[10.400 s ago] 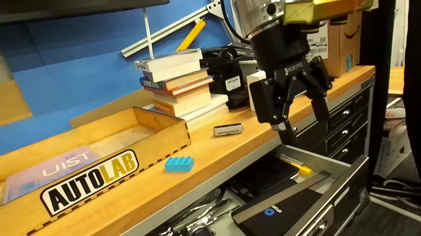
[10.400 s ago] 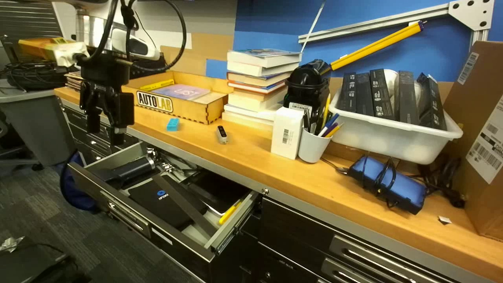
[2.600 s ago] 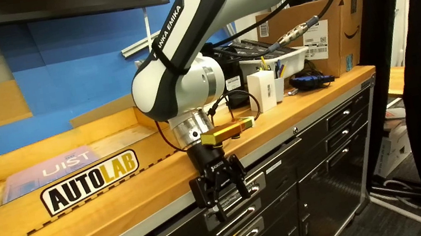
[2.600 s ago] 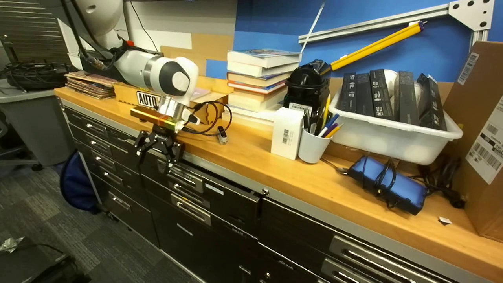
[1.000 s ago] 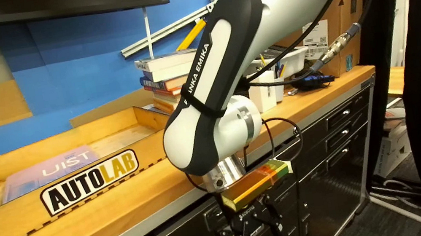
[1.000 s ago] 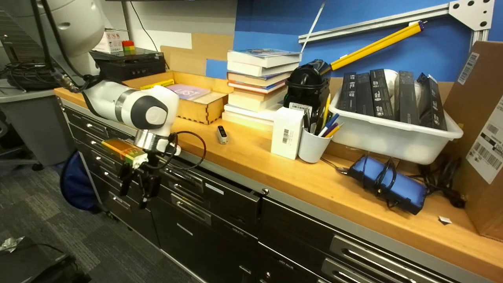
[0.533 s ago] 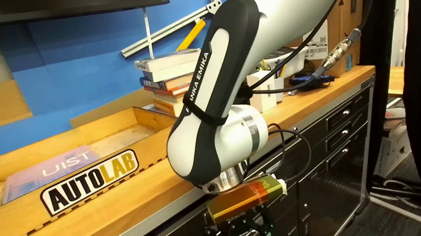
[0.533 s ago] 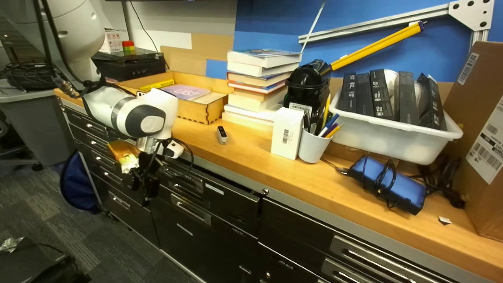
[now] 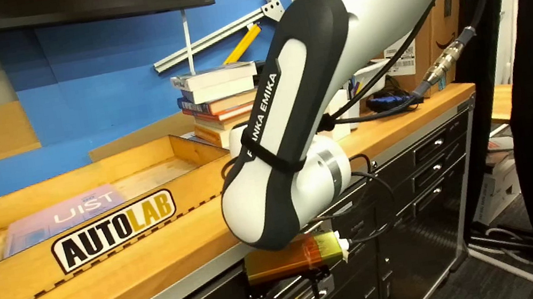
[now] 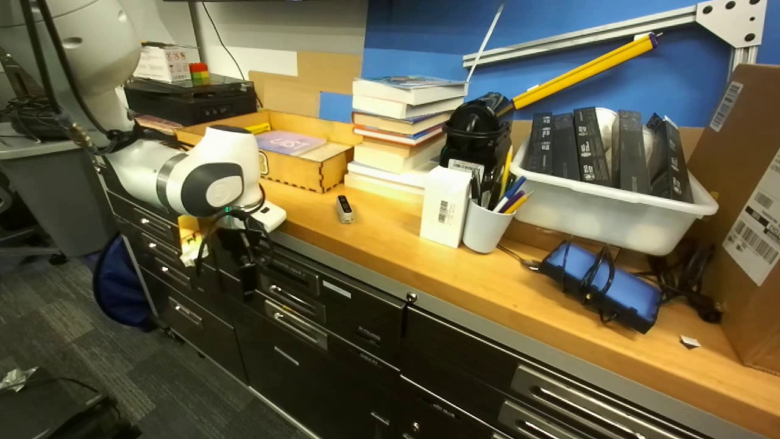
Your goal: Put the Lego into the open drawer and then close the drawer
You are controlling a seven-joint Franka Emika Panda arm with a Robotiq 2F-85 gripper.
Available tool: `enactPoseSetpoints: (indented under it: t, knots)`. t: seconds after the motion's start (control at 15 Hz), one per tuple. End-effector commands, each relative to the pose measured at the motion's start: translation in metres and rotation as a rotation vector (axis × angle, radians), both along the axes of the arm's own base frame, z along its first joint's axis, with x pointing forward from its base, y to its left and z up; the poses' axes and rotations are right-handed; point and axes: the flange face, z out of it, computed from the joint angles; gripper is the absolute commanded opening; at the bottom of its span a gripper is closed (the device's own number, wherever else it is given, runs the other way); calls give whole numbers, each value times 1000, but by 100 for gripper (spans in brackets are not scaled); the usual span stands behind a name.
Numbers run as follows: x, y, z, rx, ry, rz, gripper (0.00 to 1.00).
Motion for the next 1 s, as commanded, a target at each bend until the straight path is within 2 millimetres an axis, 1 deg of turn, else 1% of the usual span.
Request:
enactPoseSetpoints:
  t: [0.0, 0.07, 0.27, 0.4, 0.47, 0.6, 0.67, 0.87, 0.93]
  knots:
    - [9, -5, 15, -54, -150, -87, 100]
    - [10, -6, 16, -77, -174, -101, 100]
    - [1, -10, 18, -143, -213, -154, 100]
    - [-14, -10, 35, -119, -248, -191, 100]
    - [-23, -11, 46, -105, -265, -182, 100]
    - [-40, -14, 79, -87, -315, -99, 100]
    - [-43, -16, 93, -93, -338, -52, 100]
    - [-57, -17, 146, -87, -358, 87, 100]
    - [-68, -8, 159, -62, -348, 122, 100]
